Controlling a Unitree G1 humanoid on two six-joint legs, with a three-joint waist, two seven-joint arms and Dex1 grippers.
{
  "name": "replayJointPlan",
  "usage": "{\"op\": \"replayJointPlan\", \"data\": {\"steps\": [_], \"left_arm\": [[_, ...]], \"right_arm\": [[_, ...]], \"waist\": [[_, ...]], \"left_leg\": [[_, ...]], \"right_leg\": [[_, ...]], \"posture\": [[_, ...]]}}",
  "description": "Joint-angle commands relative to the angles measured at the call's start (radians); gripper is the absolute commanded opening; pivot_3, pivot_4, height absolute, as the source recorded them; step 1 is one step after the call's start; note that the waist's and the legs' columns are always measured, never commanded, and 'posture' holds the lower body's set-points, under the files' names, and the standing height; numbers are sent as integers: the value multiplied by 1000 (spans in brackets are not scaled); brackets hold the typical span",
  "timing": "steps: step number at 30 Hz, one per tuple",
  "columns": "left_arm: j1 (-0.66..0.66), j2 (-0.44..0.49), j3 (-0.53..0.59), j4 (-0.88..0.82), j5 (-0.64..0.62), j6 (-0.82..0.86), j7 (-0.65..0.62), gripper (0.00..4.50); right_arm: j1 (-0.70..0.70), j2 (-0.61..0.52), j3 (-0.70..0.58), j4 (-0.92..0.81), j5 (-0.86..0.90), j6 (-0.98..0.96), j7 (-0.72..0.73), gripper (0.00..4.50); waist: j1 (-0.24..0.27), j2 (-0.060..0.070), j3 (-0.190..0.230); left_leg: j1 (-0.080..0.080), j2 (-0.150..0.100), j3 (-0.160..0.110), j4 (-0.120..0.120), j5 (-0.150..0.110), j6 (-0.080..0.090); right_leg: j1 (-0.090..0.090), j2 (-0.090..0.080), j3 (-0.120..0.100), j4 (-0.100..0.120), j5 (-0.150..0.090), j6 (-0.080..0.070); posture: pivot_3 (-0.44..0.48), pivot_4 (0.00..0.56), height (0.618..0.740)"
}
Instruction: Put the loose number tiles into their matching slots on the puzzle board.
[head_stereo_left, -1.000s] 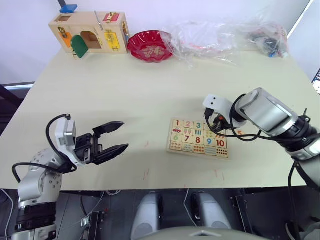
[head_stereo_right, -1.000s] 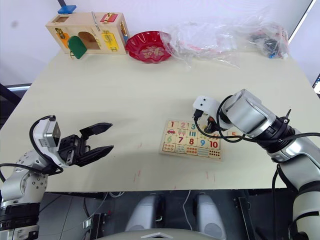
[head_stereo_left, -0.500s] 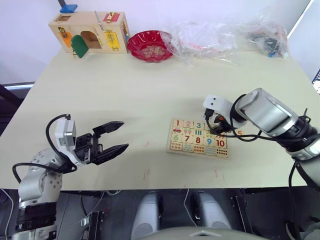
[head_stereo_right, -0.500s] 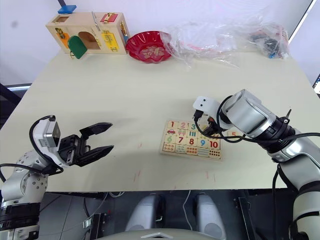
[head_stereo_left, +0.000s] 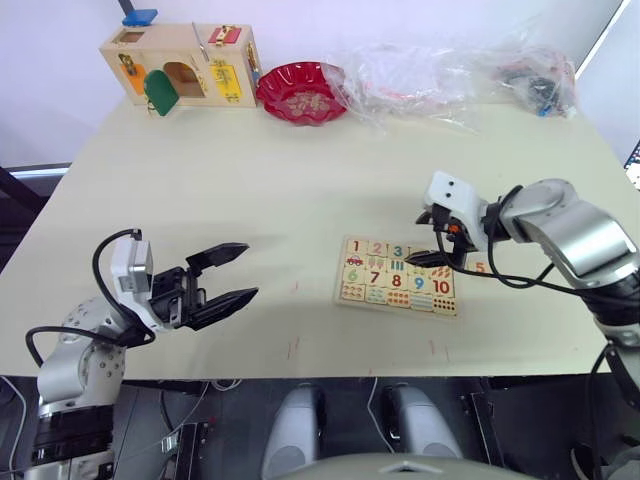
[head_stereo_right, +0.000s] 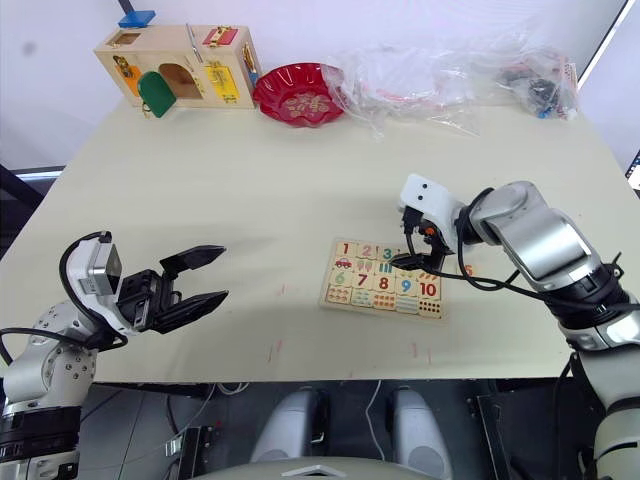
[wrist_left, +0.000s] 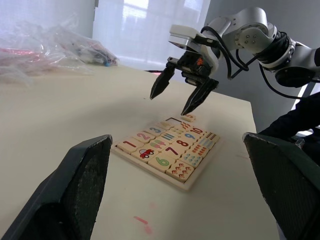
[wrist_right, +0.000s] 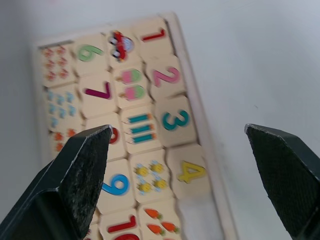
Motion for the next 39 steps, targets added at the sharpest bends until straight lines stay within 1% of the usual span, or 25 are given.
{"op": "replayJointPlan", "data": {"steps": [1, 3, 4, 5, 7, 8, 10, 11, 15, 21, 39], "left_arm": [[0, 8, 13, -26, -13, -3, -4, 4500], [-2, 12, 12, -22, -13, -1, -9, 4500], [-4, 13, 13, -19, -13, -1, -11, 4500], [-5, 15, 13, -17, -12, -1, -14, 4500], [-8, 18, 13, -12, -12, 0, -17, 4500], [-9, 19, 14, -11, -11, 1, -18, 4500], [-9, 22, 15, -12, -12, 3, -18, 4500], [-8, 23, 15, -14, -13, 4, -18, 4500], [-7, 27, 18, -18, -15, 8, -16, 4500], [-6, 28, 20, -22, -14, 9, -11, 4500], [-1, 23, 19, -28, -15, 6, -8, 4500]], "right_arm": [[51, -2, -95, 34, 3, -148, 1, 4466], [64, 7, -101, 84, -9, -191, 0, 3334], [67, 10, -100, 110, -20, -219, -1, 3155], [66, 19, -105, 140, -23, -227, -9, 2762], [65, 28, -106, 188, -33, -257, -16, 2235], [63, 33, -105, 213, -42, -278, -20, 1582], [60, 46, -106, 253, -51, -297, -23, 709], [59, 51, -105, 272, -60, -311, -26, 68], [60, 62, -98, 313, -85, -346, -25, 23], [66, 72, -91, 328, -106, -369, -14, 23], [96, 82, -82, 303, -137, -374, 20, 23]], "waist": [[0, 0, 0], [0, 0, 0], [-1, 0, 0], [-1, 0, 0], [-1, 0, 0], [-1, 0, 0], [0, 0, 0], [0, 0, 0], [0, 0, 0], [0, 0, 0], [0, 0, 0]], "left_leg": [[0, 0, 0, 0, 0, 0], [0, 0, 0, 0, 0, 0], [0, 0, 0, 0, 0, 0], [0, 0, 0, 0, 0, 0], [0, 0, 0, 0, 0, 0], [0, 0, 0, 0, 0, 0], [0, 0, 0, 0, 0, 0], [0, 0, 0, 0, 0, 0], [0, 0, 0, 0, 0, 0], [0, 0, 0, 0, 0, 0], [0, 0, 0, 0, 0, 0]], "right_leg": [[0, 0, 0, 0, 0, 0], [0, 0, 0, 0, 0, 0], [0, 0, 0, 0, 0, 0], [0, 0, 0, 0, 0, 0], [0, 0, 0, 0, 0, 0], [0, 0, 0, 0, 0, 0], [0, 0, 0, 0, 0, 0], [0, 0, 0, 0, 0, 0], [0, 0, 0, 0, 0, 0], [0, 0, 0, 0, 0, 0], [0, 0, 0, 0, 0, 0]], "posture": [[0, 150, 740], [0, 150, 740], [0, 150, 740], [0, 150, 740], [0, 150, 740], [0, 150, 740], [0, 150, 740], [0, 150, 740], [0, 150, 740], [0, 150, 740], [0, 150, 740]]}}
